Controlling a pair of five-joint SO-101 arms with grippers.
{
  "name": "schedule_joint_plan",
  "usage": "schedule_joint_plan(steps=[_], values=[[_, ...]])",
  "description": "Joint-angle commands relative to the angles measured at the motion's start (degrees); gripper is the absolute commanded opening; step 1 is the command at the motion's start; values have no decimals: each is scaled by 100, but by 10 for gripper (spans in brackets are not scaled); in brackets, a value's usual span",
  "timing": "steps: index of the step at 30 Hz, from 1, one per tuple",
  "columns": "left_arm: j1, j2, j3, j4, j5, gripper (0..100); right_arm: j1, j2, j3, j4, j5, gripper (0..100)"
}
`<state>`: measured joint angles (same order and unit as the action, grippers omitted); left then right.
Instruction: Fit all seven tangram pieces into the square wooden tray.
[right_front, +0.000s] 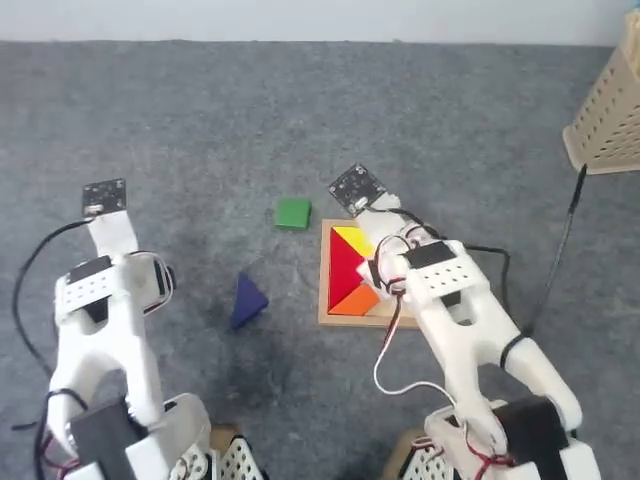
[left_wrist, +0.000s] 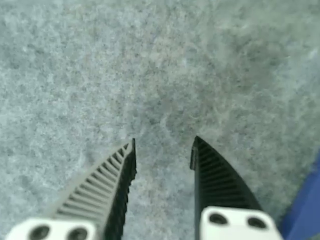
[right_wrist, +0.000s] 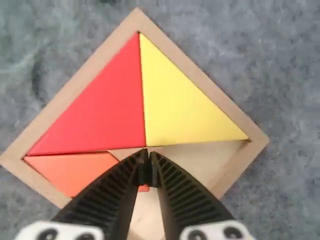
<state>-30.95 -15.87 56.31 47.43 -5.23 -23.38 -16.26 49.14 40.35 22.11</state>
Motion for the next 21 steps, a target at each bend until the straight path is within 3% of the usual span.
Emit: schedule_joint_plan(steps=[1, 7, 21], values=[[26, -44, -22, -132, -26, 172, -31, -189, -62, 31, -97, 6], [26, -35, -22, -132, -26, 172, -48, 787, -369, -215, -70, 6], [26, -62, -22, -141, -44, 172, 1077, 1174, -527, 145, -53, 6]])
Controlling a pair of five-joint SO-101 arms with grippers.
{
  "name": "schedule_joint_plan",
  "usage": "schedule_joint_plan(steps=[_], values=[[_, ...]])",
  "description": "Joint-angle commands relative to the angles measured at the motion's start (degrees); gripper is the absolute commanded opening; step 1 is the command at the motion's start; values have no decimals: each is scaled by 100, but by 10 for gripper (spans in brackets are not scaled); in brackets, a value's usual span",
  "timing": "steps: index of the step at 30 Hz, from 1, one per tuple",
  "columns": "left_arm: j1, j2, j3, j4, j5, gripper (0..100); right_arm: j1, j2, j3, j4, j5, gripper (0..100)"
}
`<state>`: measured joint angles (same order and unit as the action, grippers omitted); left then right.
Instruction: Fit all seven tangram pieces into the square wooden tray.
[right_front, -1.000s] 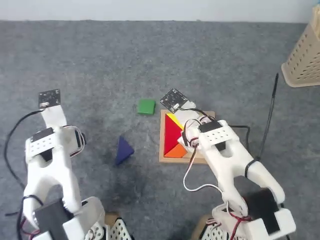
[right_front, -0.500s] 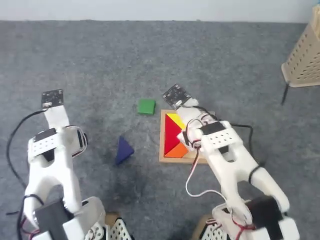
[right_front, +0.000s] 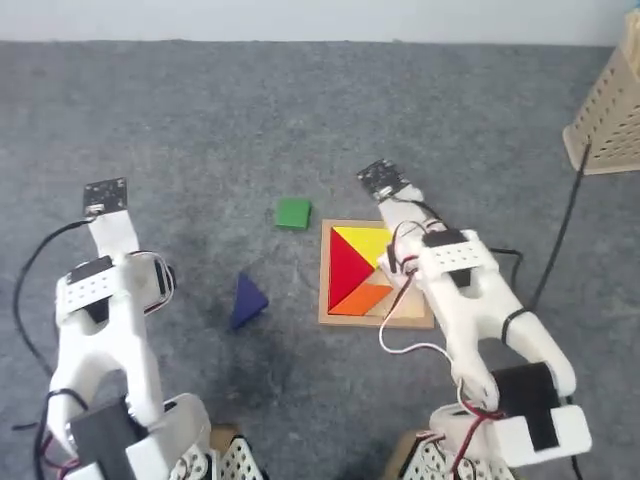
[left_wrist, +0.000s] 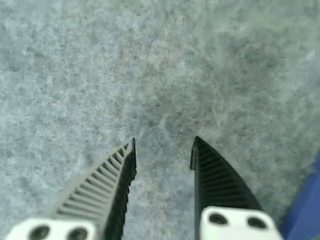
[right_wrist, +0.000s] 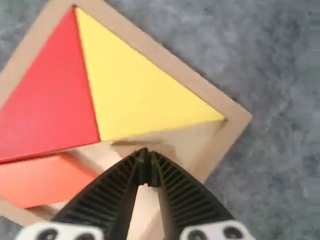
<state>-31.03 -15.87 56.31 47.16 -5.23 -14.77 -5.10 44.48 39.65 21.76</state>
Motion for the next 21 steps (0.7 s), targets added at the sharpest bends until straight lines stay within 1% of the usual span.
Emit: schedule_joint_plan(steps=[1, 5, 10, 16, 20, 21], values=[[35, -70, -22, -114, -44, 172, 224, 31, -53, 215, -18, 6], [35, -70, -22, -114, -44, 172, 233, -321, 229, 347, -26, 6], [35, -70, -22, -114, -44, 172, 418, -1068, 888, 409, -70, 6], [35, -70, -22, -114, -44, 172, 251, -1956, 1697, 418, -70, 6], [35, -70, -22, -114, -44, 172, 242, -2527, 1767, 418, -97, 6], [35, -70, -22, -114, -44, 172, 242, -2659, 1705, 418, -211, 6]])
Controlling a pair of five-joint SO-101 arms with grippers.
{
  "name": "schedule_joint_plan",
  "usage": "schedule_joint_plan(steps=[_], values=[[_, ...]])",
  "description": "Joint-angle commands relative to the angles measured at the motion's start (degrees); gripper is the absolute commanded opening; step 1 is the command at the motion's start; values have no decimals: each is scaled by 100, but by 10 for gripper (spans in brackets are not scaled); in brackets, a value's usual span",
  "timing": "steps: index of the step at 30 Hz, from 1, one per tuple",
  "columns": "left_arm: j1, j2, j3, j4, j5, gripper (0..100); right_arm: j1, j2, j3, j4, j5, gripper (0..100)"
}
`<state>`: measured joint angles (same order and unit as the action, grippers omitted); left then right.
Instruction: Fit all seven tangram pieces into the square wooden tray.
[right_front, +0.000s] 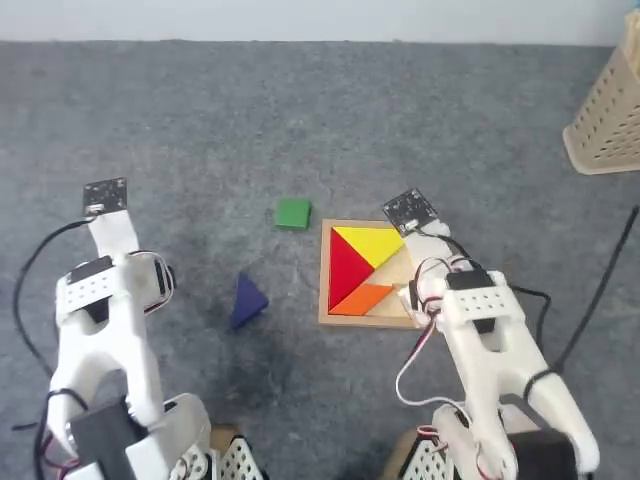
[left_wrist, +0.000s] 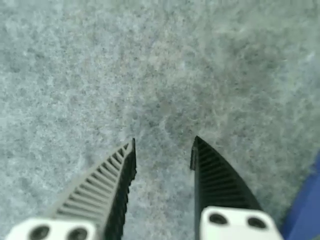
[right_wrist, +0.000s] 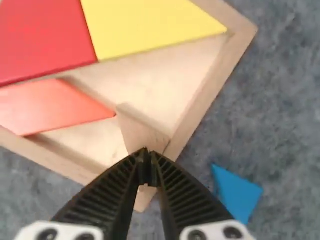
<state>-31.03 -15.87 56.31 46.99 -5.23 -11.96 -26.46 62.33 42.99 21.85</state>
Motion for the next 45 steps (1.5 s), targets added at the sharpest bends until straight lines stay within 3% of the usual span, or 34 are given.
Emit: schedule_joint_plan(steps=[1, 17, 23, 36, 45], values=[[35, -70, -22, -97, -44, 172, -40, -611, -167, 127, -369, 6], [35, -70, -22, -79, -53, 171, -752, 1218, -1635, 277, -387, 6], [35, -70, -22, -79, -53, 171, -154, 1270, -1697, 145, -484, 6], [35, -70, -22, -79, -53, 171, -84, 2088, -1705, 242, -475, 6], [35, -70, -22, -88, -53, 171, -110, 1297, -1292, 699, -527, 6]])
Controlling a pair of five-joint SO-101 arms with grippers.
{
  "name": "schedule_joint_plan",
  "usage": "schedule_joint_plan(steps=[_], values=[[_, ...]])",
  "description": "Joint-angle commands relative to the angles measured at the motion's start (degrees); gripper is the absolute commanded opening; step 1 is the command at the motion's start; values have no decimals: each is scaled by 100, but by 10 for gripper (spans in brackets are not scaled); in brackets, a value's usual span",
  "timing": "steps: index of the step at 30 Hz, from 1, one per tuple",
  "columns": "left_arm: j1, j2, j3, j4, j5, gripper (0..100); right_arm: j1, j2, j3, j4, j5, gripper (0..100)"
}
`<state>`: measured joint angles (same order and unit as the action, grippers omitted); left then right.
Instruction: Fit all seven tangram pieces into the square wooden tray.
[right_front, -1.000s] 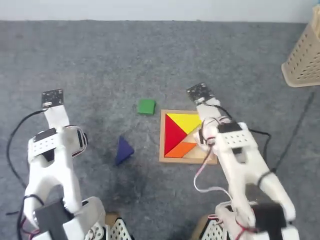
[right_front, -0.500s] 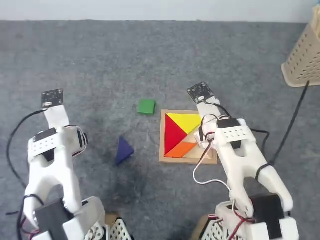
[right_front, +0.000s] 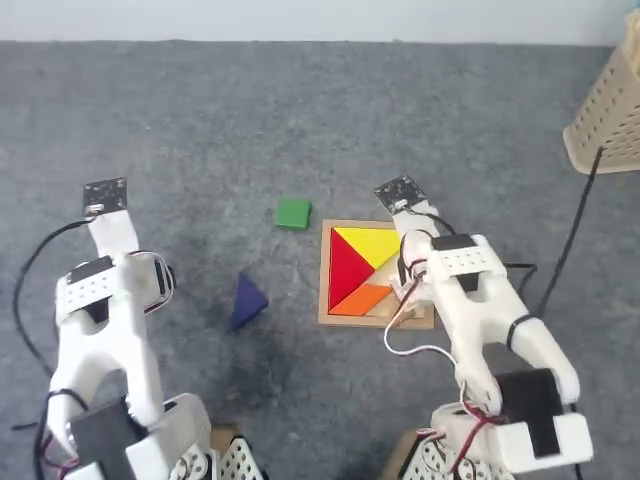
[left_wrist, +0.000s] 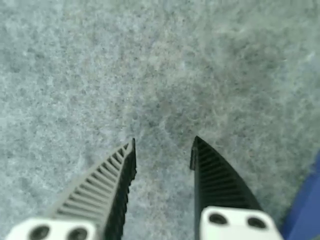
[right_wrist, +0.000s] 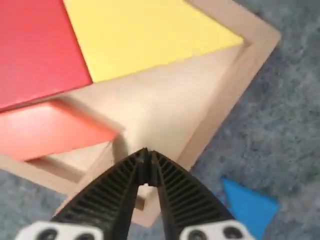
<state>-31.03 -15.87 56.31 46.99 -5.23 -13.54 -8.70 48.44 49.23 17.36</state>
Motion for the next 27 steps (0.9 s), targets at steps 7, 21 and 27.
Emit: schedule_joint_plan(steps=[7, 21, 27], values=[[35, -70, -22, -88, -53, 171, 22, -1059, -18, 66, -88, 6], [35, -70, -22, -88, -53, 171, -1420, -101, -756, 198, -53, 6], [35, -70, -22, -88, -53, 171, -1095, 365, -756, -92, -26, 6]])
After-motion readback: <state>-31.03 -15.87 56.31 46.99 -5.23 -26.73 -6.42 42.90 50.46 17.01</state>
